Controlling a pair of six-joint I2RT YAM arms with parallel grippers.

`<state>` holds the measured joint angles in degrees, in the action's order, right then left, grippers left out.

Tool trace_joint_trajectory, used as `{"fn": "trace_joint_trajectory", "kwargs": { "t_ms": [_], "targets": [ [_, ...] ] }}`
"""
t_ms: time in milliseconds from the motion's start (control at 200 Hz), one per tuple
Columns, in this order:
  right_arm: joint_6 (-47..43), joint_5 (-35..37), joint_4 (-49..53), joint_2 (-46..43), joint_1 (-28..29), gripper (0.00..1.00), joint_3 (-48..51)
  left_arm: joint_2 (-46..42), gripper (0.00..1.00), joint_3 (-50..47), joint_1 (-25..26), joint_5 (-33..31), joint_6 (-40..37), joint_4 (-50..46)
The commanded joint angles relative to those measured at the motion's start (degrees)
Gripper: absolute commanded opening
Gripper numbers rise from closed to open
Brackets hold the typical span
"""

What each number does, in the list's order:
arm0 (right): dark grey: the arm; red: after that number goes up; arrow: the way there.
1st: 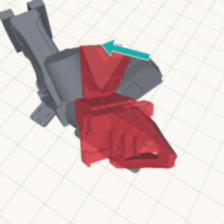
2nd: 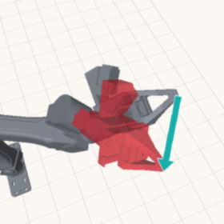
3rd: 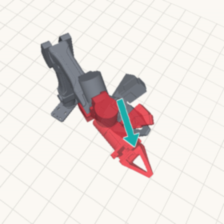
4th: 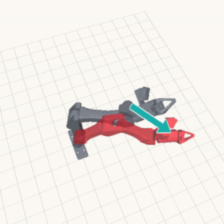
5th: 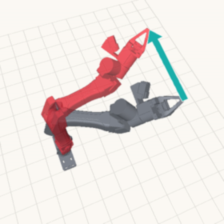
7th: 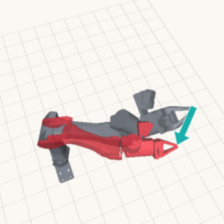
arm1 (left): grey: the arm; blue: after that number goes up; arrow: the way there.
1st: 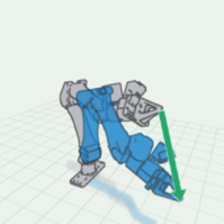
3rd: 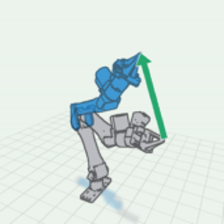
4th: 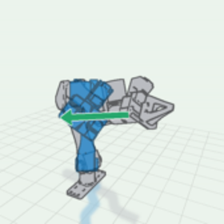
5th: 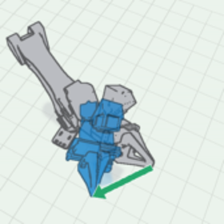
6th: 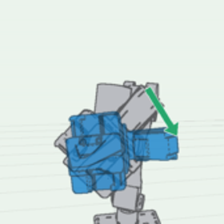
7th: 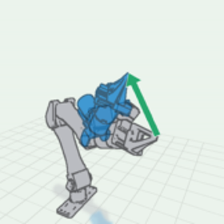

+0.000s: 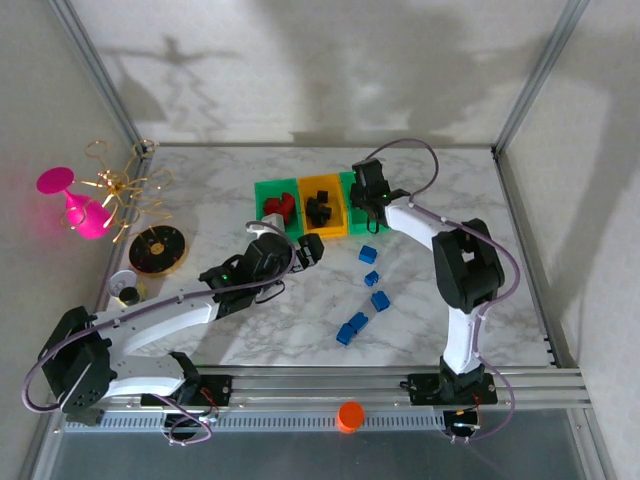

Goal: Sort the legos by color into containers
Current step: Place the lego in the container.

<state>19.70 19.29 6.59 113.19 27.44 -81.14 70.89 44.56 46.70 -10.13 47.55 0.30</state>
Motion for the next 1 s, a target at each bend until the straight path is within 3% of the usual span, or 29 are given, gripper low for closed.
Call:
{"fn": "trace_joint_trajectory", "kwargs": {
  "t_ms": [0, 270, 411, 581, 996],
  "targets": [
    [-4.6, 0.3, -2.5, 2.6, -0.4, 0.23, -3.2, 0.8, 1.0, 2.4, -0.6, 1.0, -2.2, 0.8],
    [-6.4, 0.2, -2.5, 6.3, -1.3, 0.28, -6.8, 2.3, 1.0, 3.4, -1.0, 1.2, -3.5, 0.3],
    [-6.6, -0.8, -2.3, 5.1, -1.3, 0.35, -7.2, 2.6, 1.0, 3.8, -1.0, 1.6, -3.7, 0.1],
    [-5.8, -1.6, -0.5, 1.7, -1.3, 0.36, -6.5, 1.3, 1.0, 3.6, -1.0, 1.9, -3.8, -0.2],
    [0.1, -7.3, 0.8, -15.5, 0.2, 0.45, 12.1, -2.4, 1.0, 0.6, 2.7, 1.9, -2.0, -1.3]
  ]
}}
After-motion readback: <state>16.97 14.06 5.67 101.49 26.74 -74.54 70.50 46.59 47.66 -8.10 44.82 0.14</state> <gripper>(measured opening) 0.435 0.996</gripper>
